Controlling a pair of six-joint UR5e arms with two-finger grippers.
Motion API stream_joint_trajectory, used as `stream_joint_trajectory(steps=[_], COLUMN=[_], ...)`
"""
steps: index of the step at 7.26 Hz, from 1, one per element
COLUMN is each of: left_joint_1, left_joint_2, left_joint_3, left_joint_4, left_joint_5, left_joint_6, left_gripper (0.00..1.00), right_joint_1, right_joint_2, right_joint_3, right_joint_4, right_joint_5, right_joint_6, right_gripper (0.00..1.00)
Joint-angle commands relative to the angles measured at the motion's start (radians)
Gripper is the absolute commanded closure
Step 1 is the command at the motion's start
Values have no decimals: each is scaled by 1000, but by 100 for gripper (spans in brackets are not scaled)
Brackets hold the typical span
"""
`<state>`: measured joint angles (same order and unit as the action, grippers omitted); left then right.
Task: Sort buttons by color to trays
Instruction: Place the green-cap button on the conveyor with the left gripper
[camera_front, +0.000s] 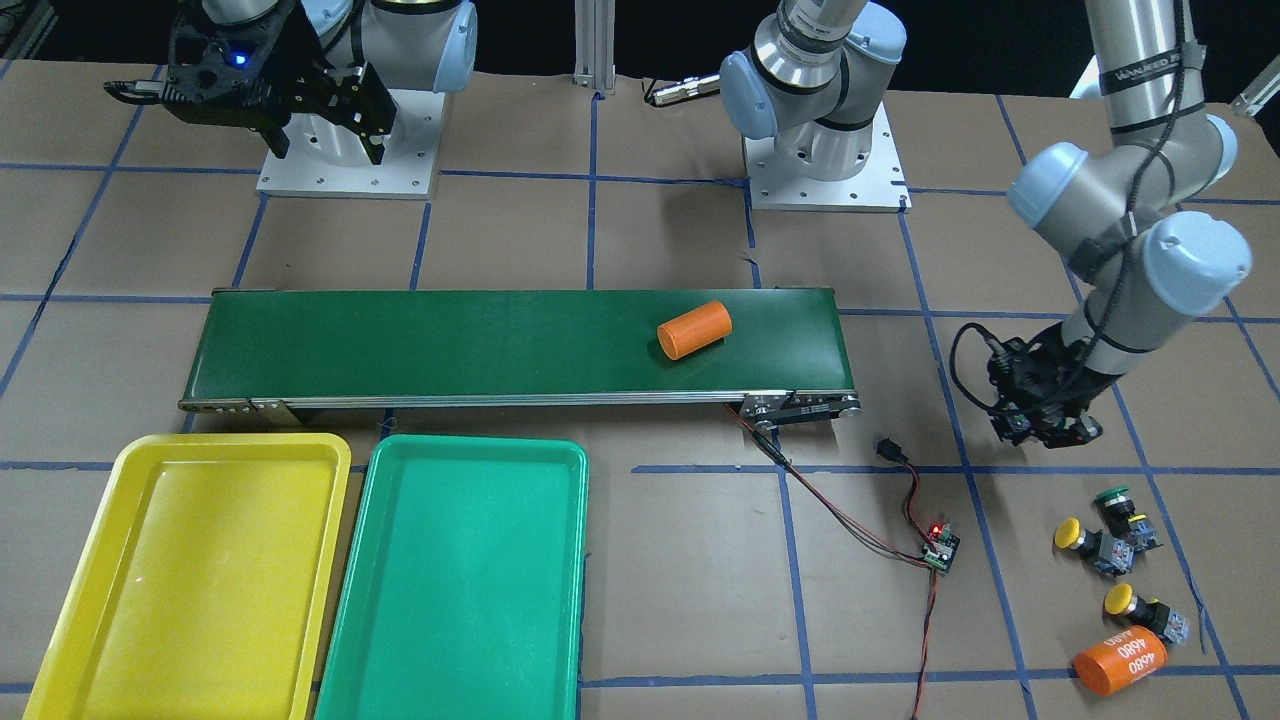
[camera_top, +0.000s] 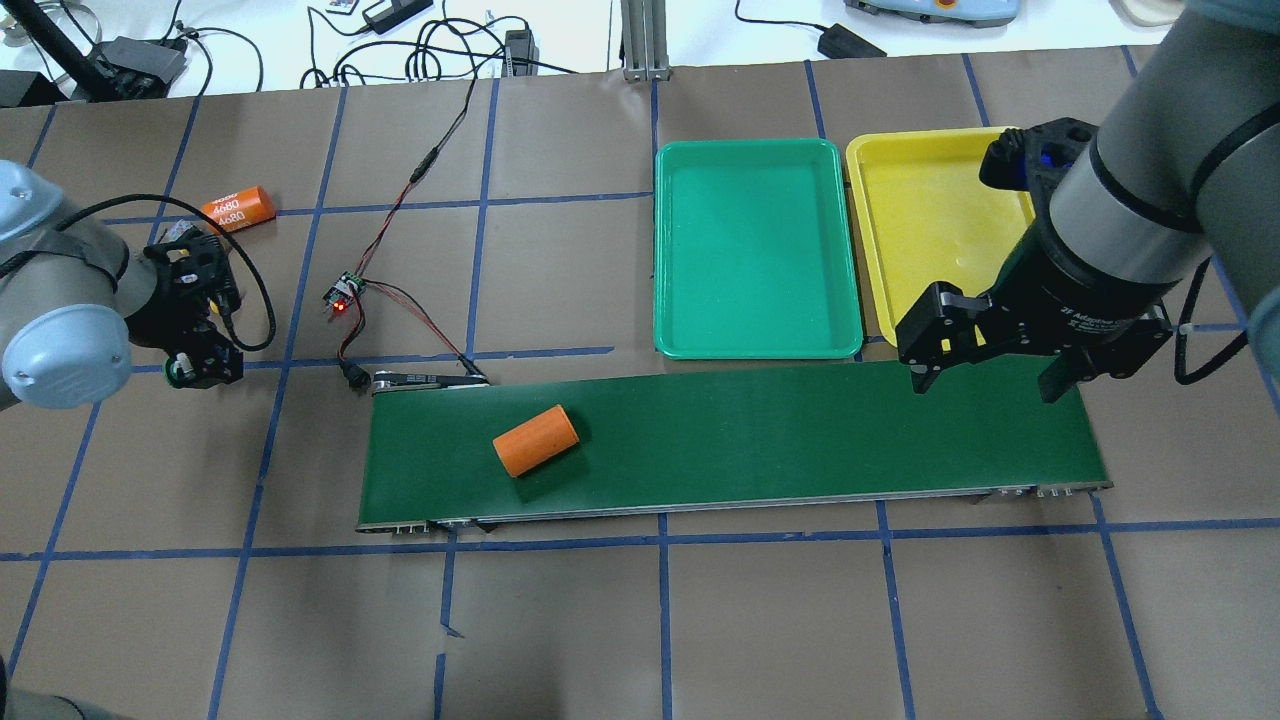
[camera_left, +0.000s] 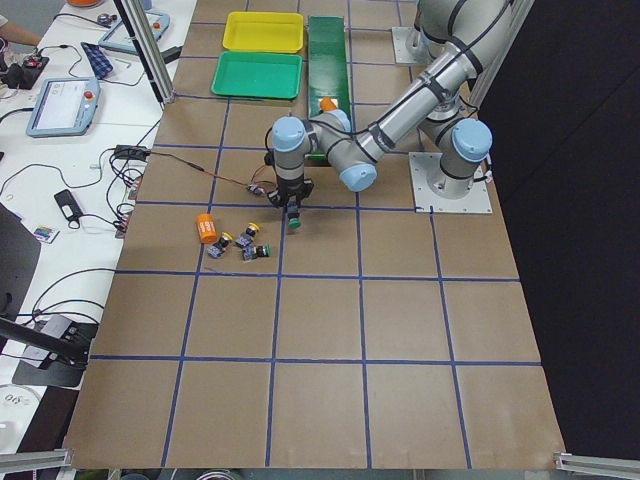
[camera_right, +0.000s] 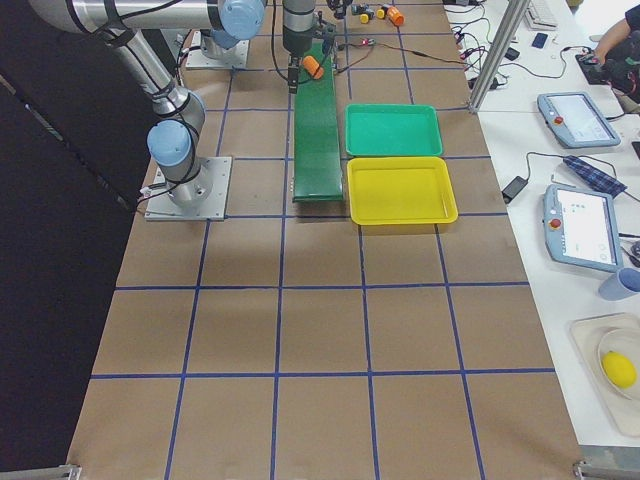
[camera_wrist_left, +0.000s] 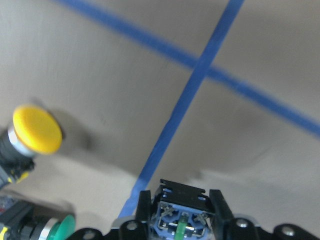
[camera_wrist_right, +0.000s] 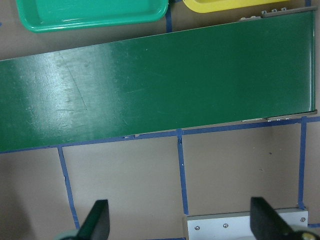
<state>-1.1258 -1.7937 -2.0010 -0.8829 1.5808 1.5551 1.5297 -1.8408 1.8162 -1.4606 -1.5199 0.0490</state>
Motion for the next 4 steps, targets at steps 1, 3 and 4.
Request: stream_joint_trajectory(steps=[1, 3, 4], left_joint_1=[-186, -387, -488], left_joint_2=[143, 203, 201], left_joint_3=[-56, -87, -100], left_joint_4=[-101, -131, -114], left_joint_5=[-2, -5, -1], left_joint_6=[-308, -524, -546], left_gripper=[100, 100, 100], right_joint_1=[1, 1, 3], right_joint_2=[-8, -2, 0], right_joint_3=[2, 2, 3], right_joint_4=[0, 2, -1], right_joint_5=[-2, -3, -2], right_joint_6=[-14, -15, -15], right_gripper=[0, 0, 0])
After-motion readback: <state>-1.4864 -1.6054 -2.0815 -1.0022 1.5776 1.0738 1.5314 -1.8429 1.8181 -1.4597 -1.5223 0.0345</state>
